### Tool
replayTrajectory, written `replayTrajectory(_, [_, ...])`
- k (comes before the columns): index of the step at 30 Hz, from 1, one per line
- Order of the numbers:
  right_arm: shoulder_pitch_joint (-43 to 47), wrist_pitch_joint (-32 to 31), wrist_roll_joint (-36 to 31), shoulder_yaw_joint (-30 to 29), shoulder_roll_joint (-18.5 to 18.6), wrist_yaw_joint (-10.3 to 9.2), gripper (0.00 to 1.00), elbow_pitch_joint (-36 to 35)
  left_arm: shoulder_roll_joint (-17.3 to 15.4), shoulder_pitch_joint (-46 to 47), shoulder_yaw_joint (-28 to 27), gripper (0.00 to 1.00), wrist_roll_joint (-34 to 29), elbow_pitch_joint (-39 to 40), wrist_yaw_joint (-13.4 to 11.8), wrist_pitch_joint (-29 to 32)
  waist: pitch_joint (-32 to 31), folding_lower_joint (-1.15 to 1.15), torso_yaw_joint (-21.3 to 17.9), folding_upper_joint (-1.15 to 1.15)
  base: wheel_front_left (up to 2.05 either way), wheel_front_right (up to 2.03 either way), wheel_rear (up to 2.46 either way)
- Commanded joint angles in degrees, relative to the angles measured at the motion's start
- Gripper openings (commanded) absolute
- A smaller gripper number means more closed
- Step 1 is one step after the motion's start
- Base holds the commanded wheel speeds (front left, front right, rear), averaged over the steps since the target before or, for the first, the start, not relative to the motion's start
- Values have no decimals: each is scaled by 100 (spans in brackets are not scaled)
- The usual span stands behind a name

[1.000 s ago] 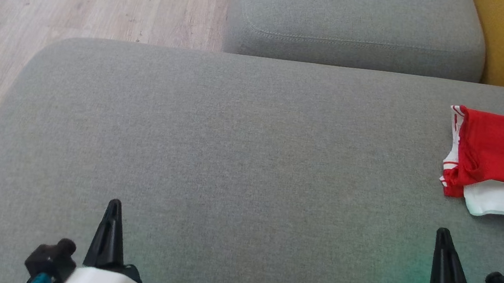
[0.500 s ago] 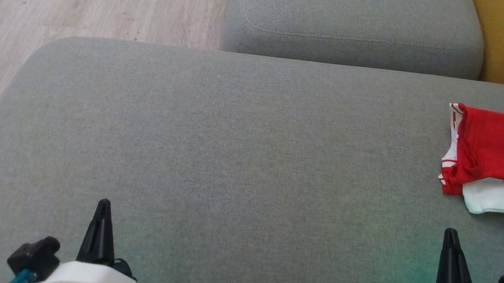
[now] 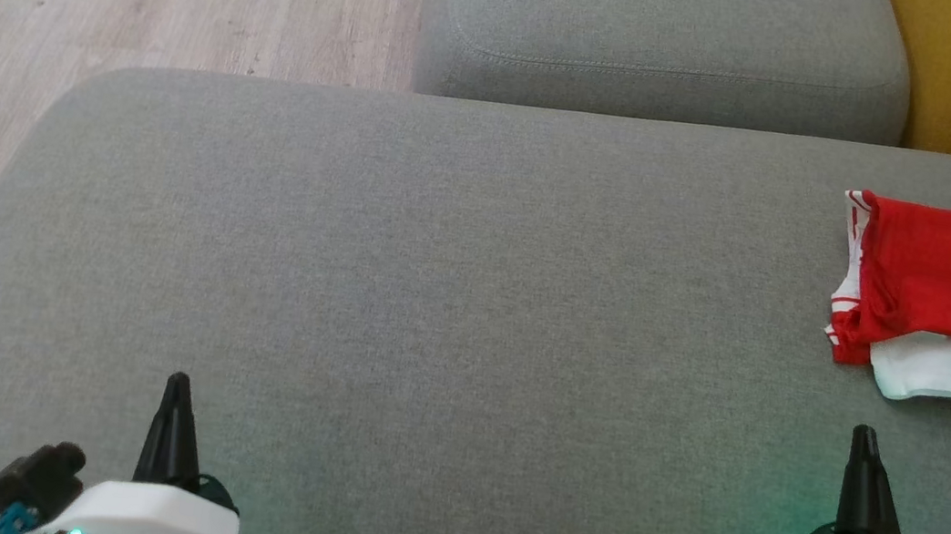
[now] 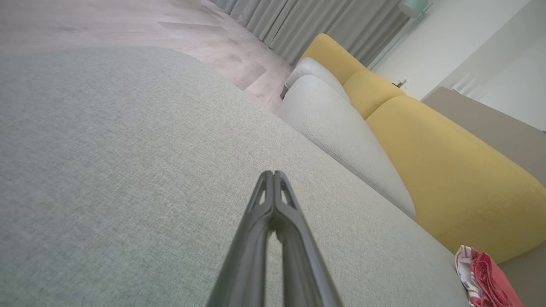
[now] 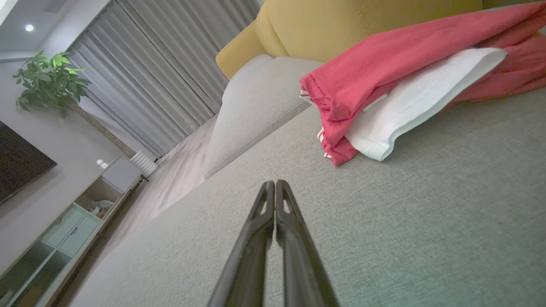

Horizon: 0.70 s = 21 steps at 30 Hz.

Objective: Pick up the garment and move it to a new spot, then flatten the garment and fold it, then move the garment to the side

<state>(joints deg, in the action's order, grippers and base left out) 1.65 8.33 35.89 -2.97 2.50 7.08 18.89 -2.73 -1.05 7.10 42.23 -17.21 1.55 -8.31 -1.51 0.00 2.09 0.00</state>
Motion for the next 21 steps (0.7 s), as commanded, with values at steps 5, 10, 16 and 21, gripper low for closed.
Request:
replayTrajectory(5, [-335, -119, 452, -26, 16, 14, 0, -227, -6, 347, -206, 0, 390, 208, 64, 111, 11, 0, -14, 0, 0, 0, 0])
replayTrajectory(10, [-362, -201, 763, -46, 17, 16, 0, -242, -6, 370, -276, 0, 666, 214, 96, 193, 21, 0, -25, 0, 0, 0, 0])
replayTrajectory(16, [-394, -299, 1138, -70, 19, 18, 0, -261, -7, 397, -360, 0, 999, 222, 134, 293, 32, 0, -40, 0, 0, 0, 0])
replayTrajectory(21, [-421, -382, 1450, -90, 20, 20, 0, -277, -8, 420, -430, 0, 1277, 228, 166, 376, 41, 0, -51, 0, 0, 0, 0])
